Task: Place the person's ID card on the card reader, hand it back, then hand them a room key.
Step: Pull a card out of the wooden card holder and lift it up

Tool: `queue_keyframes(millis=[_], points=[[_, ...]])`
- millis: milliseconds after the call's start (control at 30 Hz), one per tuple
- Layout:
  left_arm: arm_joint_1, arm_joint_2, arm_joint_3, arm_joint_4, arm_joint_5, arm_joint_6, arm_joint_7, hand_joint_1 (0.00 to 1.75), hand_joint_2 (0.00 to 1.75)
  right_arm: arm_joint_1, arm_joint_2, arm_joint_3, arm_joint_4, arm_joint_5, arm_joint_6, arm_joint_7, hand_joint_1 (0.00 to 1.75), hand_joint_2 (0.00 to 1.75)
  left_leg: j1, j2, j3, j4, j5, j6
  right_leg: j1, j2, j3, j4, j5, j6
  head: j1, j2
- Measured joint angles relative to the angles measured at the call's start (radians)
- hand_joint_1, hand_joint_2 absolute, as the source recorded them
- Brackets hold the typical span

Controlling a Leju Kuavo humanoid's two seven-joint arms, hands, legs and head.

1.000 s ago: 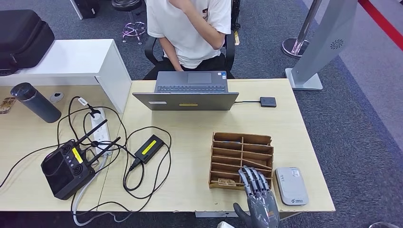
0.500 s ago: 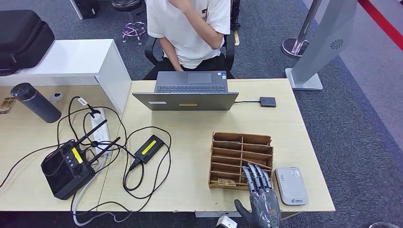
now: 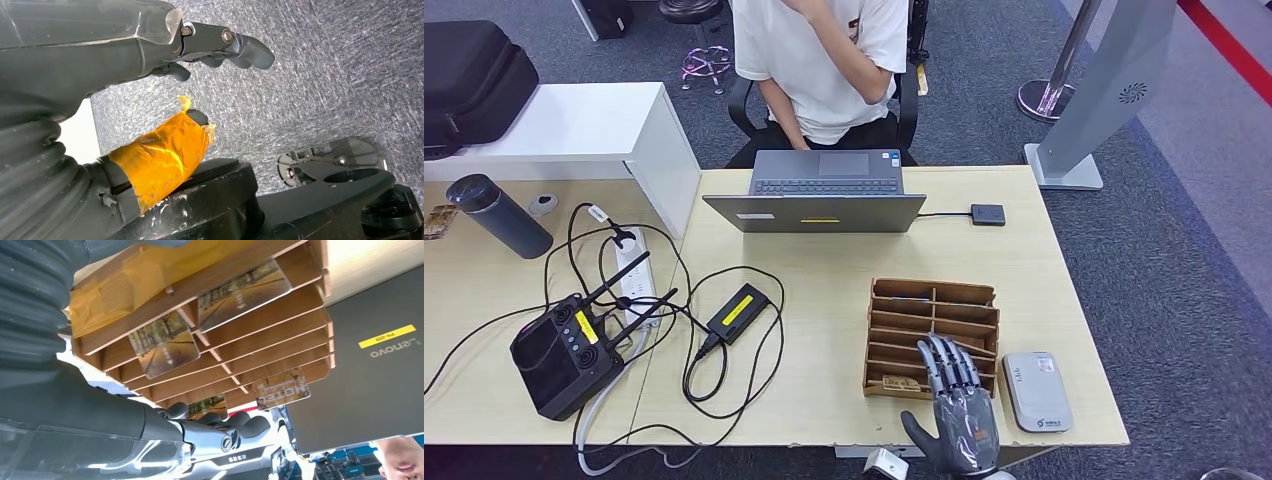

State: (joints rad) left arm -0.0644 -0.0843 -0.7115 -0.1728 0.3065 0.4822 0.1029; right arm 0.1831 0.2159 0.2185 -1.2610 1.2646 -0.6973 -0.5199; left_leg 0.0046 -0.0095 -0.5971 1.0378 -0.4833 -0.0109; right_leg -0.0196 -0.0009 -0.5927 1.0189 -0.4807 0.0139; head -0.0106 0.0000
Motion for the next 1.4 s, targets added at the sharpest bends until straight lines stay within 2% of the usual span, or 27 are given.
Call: queue_keyframes(millis=[300,767,800,933,1400], points=[[0.0,0.0,-0.002,0.0,-0.002,0.0,0.0,0.0,1.75,-0.017,0.0,0.029,0.026,0.007,0.0,0.036,0.0,1.75,0.0,0.0,0.0,0.0,0.0,0.0,0.0,0.0,0.0,0.0,0.0,0.0,0.0,0.0],[-0.002,0.0,-0.008,0.0,-0.008,0.0,0.0,0.0,1.75,-0.044,0.0,0.056,0.087,0.019,0.0,0.046,0.0,1.75,0.0,0.0,0.0,0.0,0.0,0.0,0.0,0.0,0.0,0.0,0.0,0.0,0.0,0.0],[-0.002,0.0,-0.008,0.0,-0.008,0.0,0.0,0.0,1.75,-0.045,0.0,0.057,0.09,0.019,0.0,0.047,0.04,1.75,0.0,0.0,0.0,0.0,0.0,0.0,0.0,0.0,0.0,0.0,0.0,0.0,0.0,0.0],[-0.002,0.0,-0.008,0.0,-0.009,0.0,0.0,0.0,1.75,-0.047,0.0,0.058,0.099,0.016,0.0,0.052,1.75,1.75,0.0,0.0,0.0,0.0,0.0,0.0,0.0,0.0,0.0,0.0,0.0,0.0,0.0,0.0],[-0.002,0.0,-0.01,0.0,-0.01,0.0,0.0,0.0,1.75,-0.068,0.0,0.064,0.108,-0.01,-0.007,0.05,1.72,1.75,0.0,0.0,0.001,0.0,0.0,0.0,0.0,0.0,0.001,0.0,0.0,0.0,0.0,0.0]])
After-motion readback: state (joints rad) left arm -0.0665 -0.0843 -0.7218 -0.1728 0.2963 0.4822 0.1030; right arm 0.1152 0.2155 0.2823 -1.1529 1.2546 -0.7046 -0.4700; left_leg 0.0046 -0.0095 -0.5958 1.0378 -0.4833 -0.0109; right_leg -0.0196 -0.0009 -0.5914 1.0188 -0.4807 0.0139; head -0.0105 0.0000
